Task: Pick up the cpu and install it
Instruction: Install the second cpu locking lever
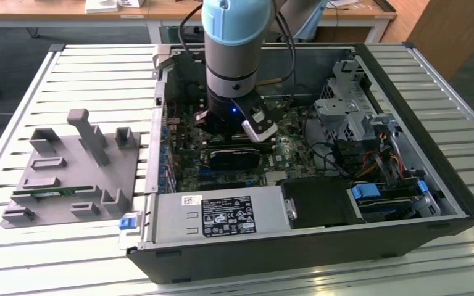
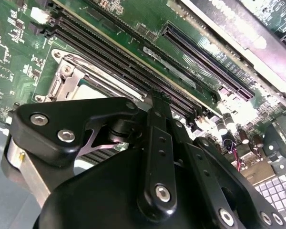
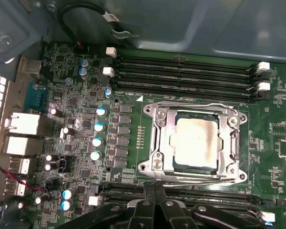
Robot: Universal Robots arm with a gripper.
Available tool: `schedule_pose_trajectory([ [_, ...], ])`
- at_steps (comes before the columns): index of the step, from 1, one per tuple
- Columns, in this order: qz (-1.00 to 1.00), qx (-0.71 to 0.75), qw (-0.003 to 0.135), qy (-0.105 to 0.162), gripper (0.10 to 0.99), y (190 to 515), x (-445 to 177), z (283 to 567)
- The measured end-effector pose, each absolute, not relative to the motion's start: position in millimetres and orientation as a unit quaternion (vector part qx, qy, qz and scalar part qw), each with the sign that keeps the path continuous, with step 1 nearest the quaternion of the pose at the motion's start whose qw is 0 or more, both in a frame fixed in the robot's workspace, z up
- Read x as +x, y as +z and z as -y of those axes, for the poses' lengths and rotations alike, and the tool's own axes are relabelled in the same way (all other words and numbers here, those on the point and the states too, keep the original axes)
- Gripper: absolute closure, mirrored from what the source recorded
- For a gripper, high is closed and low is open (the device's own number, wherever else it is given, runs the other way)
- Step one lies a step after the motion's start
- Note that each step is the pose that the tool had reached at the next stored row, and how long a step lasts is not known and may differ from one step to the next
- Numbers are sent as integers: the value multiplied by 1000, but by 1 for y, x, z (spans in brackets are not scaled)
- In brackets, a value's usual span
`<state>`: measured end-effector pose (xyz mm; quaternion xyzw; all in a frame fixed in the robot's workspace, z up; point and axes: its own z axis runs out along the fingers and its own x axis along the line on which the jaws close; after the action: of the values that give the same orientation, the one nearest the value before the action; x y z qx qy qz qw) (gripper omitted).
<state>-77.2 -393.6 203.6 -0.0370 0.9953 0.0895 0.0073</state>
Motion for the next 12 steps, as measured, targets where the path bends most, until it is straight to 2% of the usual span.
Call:
schedule_pose_trajectory([
  [12, -995, -37, 7, 93, 980, 197, -78, 394],
])
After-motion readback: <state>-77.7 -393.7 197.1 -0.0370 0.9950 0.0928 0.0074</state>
